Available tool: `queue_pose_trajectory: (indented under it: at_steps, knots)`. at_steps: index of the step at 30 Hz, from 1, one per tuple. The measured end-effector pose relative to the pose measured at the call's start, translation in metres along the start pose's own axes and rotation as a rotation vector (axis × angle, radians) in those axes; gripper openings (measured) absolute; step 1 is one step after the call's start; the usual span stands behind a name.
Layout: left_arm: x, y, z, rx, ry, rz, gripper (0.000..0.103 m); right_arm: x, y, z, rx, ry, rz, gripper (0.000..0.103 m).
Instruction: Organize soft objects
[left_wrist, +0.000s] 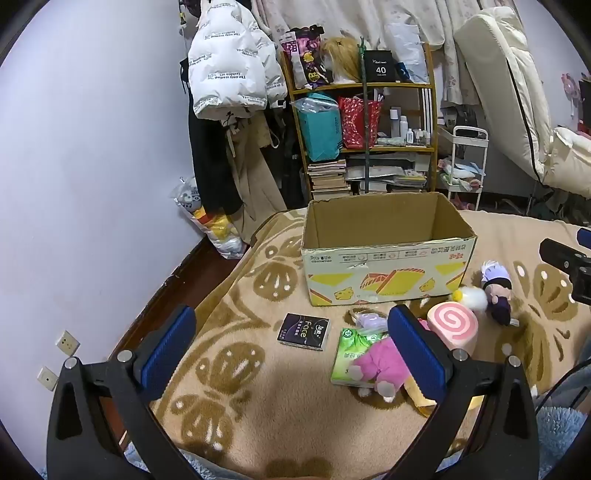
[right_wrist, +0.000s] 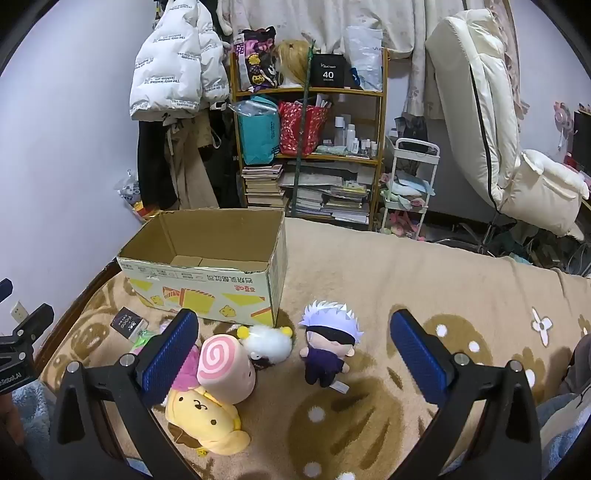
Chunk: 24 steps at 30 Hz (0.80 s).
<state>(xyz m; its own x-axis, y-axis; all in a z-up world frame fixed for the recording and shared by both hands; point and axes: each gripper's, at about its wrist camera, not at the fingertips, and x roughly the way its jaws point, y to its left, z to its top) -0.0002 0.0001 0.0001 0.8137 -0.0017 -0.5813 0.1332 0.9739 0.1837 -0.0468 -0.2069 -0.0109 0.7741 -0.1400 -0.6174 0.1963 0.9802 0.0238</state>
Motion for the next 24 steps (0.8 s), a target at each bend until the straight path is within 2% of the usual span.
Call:
queue_pose_trajectory:
  at_steps: [24]
  knots:
    - [-0.0007,0.0024,0.0007,0.010,-0.010,0.005,0.102,0.0004,0.0007,-0.0005,0.004,-0.004,0.006,0.103]
